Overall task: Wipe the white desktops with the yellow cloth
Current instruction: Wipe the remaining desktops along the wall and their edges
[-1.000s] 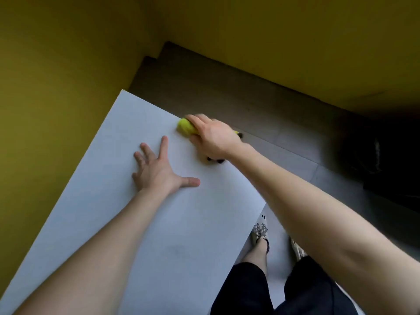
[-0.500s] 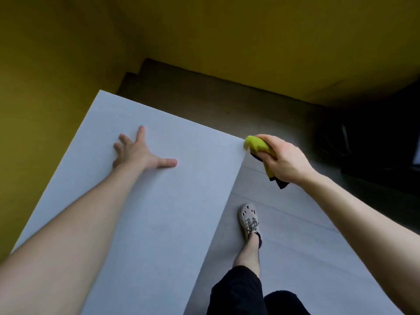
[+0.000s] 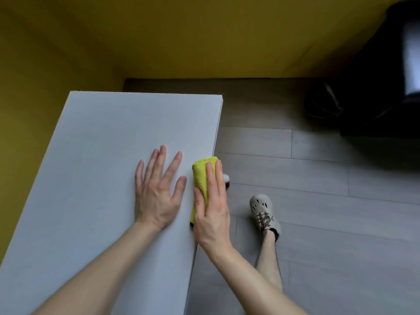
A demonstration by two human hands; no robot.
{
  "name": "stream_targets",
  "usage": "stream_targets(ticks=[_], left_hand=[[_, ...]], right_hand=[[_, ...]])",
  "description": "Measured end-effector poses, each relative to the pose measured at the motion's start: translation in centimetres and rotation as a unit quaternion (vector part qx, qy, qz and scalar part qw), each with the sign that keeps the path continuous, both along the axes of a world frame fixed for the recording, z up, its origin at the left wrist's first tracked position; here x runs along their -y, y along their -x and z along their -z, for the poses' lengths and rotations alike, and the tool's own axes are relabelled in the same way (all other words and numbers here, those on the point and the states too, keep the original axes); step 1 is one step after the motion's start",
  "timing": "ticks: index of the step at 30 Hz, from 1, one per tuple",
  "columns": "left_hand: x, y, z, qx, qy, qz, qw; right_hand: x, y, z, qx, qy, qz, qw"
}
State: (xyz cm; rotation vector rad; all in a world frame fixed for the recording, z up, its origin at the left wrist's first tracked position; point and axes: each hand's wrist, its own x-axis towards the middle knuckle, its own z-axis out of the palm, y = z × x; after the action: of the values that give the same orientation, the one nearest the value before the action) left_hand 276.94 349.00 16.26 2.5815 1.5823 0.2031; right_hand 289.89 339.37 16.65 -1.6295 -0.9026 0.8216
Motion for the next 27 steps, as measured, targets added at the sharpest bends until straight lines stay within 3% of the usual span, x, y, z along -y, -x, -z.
stream_targets(ticks=[3,9,11,17,19,24,27], left_hand=[[0.1,-0.2,0.0,0.005,-0.005,-0.001,1.000],[-0.1,0.3,0.5,-0.002,-0.015,-0.001,1.000],[-0.2,0.3,0.5,0.002,-0.018,0.004,1.000],[-0.2,0.4,0.3,-0.007,-0.018,0.009,1.000],[-0.3,0.4,0.3,-0.014,-0.018,0.013,1.000],[-0.3,0.5,0.4,-0.025,-0.017,0.008,1.000],[-0.3,0.5,0.2,-0.021,-0.014,0.010,1.000]], right_hand=[[-0.8,-0.8,0.6,0.001,-0.031,-0.015,0.999],[-16.5,-10.2,1.3,0.040,-0.037,0.034,0.998],[-15.2,-9.3,1.5,0.047,-0.057,0.039,0.996],[3.6,2.2,0.3,-0.042,-0.078,-0.031,0.996],[1.7,0.3,1.1,-0.041,-0.077,-0.040,0.995],[-13.8,-9.4,1.9,-0.027,-0.085,0.010,0.996],[-12.2,-7.5,2.2,-0.015,-0.102,0.013,0.995]])
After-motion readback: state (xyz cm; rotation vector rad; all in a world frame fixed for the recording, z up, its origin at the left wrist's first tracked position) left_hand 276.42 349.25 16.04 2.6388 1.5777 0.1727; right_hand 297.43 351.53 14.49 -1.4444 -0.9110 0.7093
